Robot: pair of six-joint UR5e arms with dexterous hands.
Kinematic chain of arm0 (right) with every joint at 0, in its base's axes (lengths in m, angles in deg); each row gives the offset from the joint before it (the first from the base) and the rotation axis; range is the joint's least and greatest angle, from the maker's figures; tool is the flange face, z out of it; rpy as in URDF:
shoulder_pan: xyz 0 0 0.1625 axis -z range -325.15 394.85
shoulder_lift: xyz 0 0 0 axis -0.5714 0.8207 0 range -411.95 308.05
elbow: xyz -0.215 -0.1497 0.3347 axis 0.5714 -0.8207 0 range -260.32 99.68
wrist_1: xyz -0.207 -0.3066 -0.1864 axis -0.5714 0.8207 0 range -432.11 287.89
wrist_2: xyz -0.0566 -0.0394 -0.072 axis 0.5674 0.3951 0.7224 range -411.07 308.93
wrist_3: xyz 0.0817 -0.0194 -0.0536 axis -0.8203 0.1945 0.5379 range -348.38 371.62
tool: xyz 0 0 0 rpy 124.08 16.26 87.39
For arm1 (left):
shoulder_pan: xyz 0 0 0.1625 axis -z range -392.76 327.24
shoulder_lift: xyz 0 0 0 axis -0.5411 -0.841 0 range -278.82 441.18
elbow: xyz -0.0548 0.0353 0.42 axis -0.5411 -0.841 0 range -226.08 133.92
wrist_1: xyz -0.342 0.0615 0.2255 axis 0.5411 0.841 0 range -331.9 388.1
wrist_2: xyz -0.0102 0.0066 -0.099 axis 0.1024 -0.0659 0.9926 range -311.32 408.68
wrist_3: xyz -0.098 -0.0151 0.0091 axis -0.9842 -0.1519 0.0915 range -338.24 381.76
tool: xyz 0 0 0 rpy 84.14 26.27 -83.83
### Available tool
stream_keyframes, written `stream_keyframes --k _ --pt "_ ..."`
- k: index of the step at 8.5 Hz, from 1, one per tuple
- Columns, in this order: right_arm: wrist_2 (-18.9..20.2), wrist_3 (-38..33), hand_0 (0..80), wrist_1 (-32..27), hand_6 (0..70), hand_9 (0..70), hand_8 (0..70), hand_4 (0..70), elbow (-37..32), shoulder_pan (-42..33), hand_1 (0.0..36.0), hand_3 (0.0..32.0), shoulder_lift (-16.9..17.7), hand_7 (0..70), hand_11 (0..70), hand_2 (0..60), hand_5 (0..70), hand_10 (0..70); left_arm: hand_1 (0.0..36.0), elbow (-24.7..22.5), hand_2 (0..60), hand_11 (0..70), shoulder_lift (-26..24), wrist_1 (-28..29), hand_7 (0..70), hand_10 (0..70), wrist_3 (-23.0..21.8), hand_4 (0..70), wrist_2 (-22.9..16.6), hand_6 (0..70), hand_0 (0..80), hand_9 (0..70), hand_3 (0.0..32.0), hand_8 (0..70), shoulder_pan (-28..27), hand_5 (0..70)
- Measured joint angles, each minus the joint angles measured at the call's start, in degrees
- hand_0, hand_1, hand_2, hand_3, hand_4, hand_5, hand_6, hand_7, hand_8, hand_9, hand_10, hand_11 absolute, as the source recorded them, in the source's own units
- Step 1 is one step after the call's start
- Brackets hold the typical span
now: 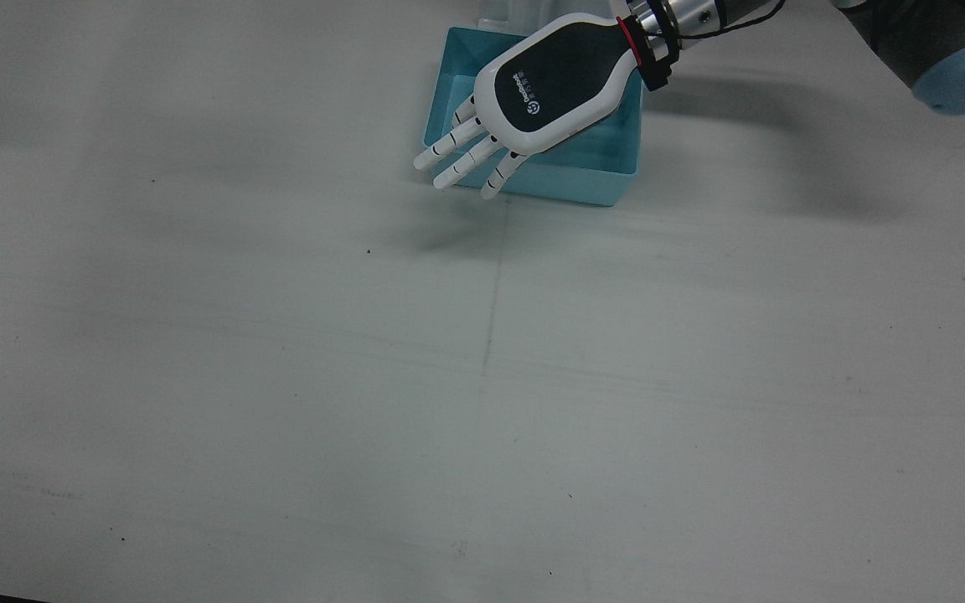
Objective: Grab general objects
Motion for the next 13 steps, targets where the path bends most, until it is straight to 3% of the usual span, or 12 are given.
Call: stream_keyframes --k 3,4,5,6,8,9,10,13 --pt "0.0 0.0 0.0 0.0 0.0 0.0 0.0 0.0 0.0 0.0 0.0 0.0 0.0 0.0 0.0 0.0 0.0 0.0 10.9 1.6 0.0 26.3 5.9 6.6 25.3 17.7 -2.5 37.9 -6.2 15.4 55.7 22.7 0.0 28.6 14.4 37.1" --pt "0.0 0.0 0.0 0.0 0.0 0.0 0.0 0.0 0.0 0.0 0.0 0.0 0.0 0.0 0.0 0.0 0.0 0.0 11.5 4.0 0.0 33.2 9.3 11.5 26.3 22.4 -7.1 36.5 -7.2 17.2 56.5 23.3 0.0 29.3 20.0 37.9" --pt "0.0 0.0 0.0 0.0 0.0 0.0 0.0 0.0 0.0 0.0 0.0 0.0 0.0 0.0 0.0 0.0 0.0 0.0 12.5 6.5 0.0 35.5 14.1 18.5 27.0 23.8 -15.1 35.6 -7.7 19.7 58.4 23.3 0.0 29.7 25.3 38.3" --pt "0.0 0.0 0.0 0.0 0.0 0.0 0.0 0.0 0.0 0.0 0.0 0.0 0.0 0.0 0.0 0.0 0.0 0.0 13.6 8.6 0.0 35.3 18.5 24.4 27.2 23.6 -22.3 36.2 -7.6 20.8 60.3 22.9 0.0 29.6 29.4 40.2" --pt "0.0 0.0 0.0 0.0 0.0 0.0 0.0 0.0 0.0 0.0 0.0 0.0 0.0 0.0 0.0 0.0 0.0 0.0 16.3 11.2 0.0 32.6 22.5 30.1 27.3 21.6 -32.0 37.4 -6.2 22.2 64.2 20.0 0.0 27.8 34.6 43.6" --pt "0.0 0.0 0.0 0.0 0.0 0.0 0.0 0.0 0.0 0.0 0.0 0.0 0.0 0.0 0.0 0.0 0.0 0.0 20.2 12.3 0.0 27.2 24.5 33.4 24.5 17.6 -37.6 33.9 -3.3 19.4 74.2 14.6 0.0 23.9 35.6 40.5" --pt "0.0 0.0 0.0 0.0 0.0 0.0 0.0 0.0 0.0 0.0 0.0 0.0 0.0 0.0 0.0 0.0 0.0 0.0 19.7 13.9 0.0 25.8 26.5 37.6 22.9 16.6 -43.9 31.9 0.9 17.7 70.6 12.1 0.0 22.0 35.8 38.3" --pt "0.0 0.0 0.0 0.0 0.0 0.0 0.0 0.0 0.0 0.0 0.0 0.0 0.0 0.0 0.0 0.0 0.0 0.0 18.1 18.5 0.0 22.4 32.7 49.0 23.6 14.5 -63.2 34.0 15.8 17.8 67.0 11.6 0.0 21.5 35.7 46.1"
